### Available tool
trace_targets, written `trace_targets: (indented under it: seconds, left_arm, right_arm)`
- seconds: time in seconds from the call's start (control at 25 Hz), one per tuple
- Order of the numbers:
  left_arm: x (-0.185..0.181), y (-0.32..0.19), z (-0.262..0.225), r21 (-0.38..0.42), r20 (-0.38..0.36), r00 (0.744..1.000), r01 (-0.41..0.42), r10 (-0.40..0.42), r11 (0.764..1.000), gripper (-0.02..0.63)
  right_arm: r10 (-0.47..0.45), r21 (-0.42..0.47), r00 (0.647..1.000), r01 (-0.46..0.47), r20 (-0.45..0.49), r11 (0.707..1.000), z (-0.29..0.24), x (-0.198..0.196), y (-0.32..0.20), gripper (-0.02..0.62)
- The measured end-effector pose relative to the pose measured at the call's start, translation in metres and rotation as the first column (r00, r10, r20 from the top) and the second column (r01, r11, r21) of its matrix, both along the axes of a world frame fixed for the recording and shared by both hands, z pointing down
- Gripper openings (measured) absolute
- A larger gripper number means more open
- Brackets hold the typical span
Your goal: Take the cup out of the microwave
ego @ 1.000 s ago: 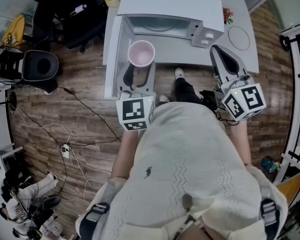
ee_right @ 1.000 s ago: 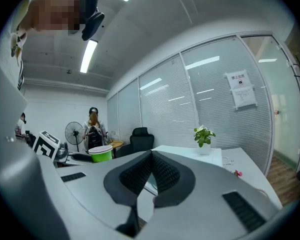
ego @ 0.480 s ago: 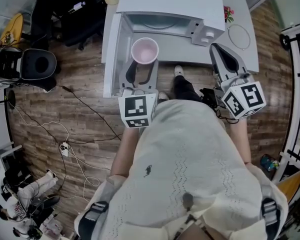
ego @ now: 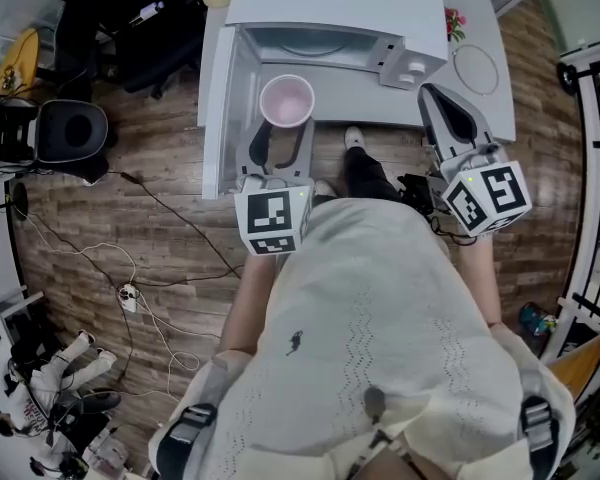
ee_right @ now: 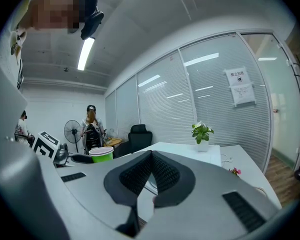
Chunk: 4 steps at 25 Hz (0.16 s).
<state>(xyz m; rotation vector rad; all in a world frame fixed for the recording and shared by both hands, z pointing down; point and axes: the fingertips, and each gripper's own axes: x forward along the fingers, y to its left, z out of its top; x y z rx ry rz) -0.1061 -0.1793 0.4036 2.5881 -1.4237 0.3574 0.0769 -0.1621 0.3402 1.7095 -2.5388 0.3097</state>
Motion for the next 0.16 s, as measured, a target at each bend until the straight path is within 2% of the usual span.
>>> trace_targets:
  seconds: [0.16]
  left_arm:
    - [0.0014,-0.0046,0.005,-0.012,-0.002,1.0,0.007,-0.007,1.0,0.239]
  right_arm:
    - [0.006,-0.006,1.0,-0.006,0.001,1.0,0.0048,0.0035,-0.0044,0.008]
